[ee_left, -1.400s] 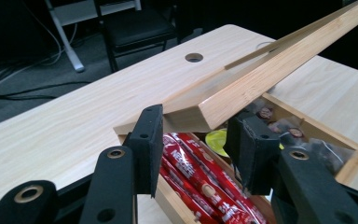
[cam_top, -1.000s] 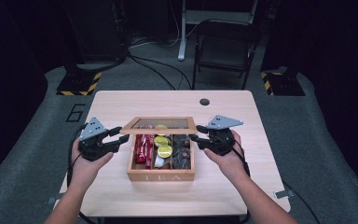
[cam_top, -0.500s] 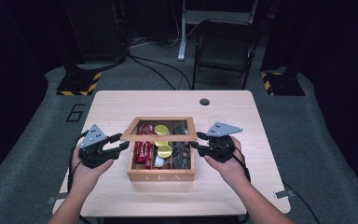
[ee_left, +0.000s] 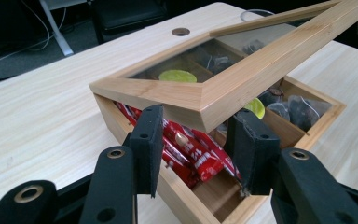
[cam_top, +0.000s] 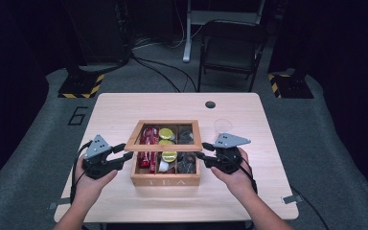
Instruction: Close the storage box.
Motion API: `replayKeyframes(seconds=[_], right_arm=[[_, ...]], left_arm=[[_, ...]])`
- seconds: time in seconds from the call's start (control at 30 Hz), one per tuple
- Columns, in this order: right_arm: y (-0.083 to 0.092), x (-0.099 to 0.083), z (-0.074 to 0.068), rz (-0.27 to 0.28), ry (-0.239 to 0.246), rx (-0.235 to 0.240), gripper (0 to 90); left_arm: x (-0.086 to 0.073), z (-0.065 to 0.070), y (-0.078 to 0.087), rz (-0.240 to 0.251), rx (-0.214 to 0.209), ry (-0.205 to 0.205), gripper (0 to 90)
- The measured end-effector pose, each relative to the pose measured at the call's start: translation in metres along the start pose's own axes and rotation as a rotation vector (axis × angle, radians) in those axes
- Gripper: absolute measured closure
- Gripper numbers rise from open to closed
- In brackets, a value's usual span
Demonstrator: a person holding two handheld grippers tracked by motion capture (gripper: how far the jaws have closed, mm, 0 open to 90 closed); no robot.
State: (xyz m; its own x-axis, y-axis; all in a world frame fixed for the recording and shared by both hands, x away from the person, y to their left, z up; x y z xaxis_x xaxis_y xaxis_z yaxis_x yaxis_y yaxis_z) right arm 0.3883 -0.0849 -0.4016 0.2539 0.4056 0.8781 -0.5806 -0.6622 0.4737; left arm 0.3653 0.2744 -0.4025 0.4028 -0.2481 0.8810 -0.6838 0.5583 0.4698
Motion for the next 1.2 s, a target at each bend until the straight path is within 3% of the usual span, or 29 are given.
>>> replayKeyframes(seconds=[0.2,0.37,0.53,0.63,1.2], right_arm=[[-0.001,-0.010,-0.005,-0.011,-0.003,0.004,57.6],[-0.003,-0.020,-0.009,-0.011,0.025,0.005,57.7],[-0.004,-0.031,-0.015,-0.009,0.014,-0.001,57.7],[-0.005,-0.036,-0.018,-0.015,0.044,-0.004,57.6],[-0.013,-0.054,-0.020,-0.041,-0.007,0.028,58.0]], left_arm=[[-0.010,0.002,-0.001,-0.014,-0.003,-0.008,56.6],[-0.020,0.004,-0.002,-0.034,-0.014,-0.007,56.6],[-0.031,0.007,-0.004,-0.028,-0.012,-0.010,56.6],[-0.038,0.008,-0.006,-0.027,-0.017,-0.002,56.4],[-0.053,0.007,-0.009,-0.057,-0.047,0.010,56.5]])
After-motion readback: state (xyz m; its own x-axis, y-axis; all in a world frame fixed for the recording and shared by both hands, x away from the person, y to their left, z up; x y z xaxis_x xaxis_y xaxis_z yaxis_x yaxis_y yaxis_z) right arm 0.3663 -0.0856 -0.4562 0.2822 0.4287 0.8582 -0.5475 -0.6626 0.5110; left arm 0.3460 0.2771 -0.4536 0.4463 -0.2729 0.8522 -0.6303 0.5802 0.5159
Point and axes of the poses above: each handheld gripper's, and its own axes: y roughly backward along the jaws, x roughly out of its top, z roughly to its right, the point moved 2 cm from there along -y, roughly forward along the jaws, and after that the axes turned 5 degrees about y, right-handed, at the moved point
